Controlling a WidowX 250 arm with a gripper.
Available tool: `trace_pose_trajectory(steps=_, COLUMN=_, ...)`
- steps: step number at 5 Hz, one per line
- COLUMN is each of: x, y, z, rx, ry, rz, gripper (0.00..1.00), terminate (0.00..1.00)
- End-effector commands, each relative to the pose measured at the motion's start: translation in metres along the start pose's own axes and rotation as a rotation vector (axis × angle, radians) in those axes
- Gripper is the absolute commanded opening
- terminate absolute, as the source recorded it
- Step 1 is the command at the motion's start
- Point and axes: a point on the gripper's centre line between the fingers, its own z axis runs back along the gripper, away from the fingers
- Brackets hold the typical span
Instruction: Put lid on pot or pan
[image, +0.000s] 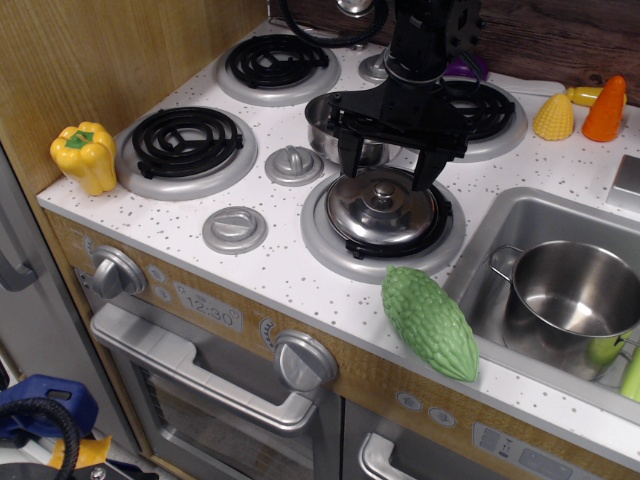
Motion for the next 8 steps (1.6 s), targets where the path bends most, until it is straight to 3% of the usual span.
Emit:
trace_pose_trajectory(steps=1, x=0.0, y=0.0, z=0.0, rx=0.0, ry=0.0, rz=0.0, gripper=1.0, terminate=0.0)
trace_pose_trajectory(steps=4, x=-0.004, y=0.003, z=-0.013, rx=-0.023, ry=-0.041, rz=0.002, gripper=1.0, terminate=0.0)
trace_pose_trajectory(steps=5, x=-0.004, y=0.004, z=-0.015, rx=-0.021, ry=-0.044, rz=0.003, gripper=0.0, terminate=0.0)
trace_pose_trajectory(steps=8, x=-0.001, y=0.005, z=0.007, rx=0.017, ry=-0.026, rz=0.0, gripper=0.0, terminate=0.0)
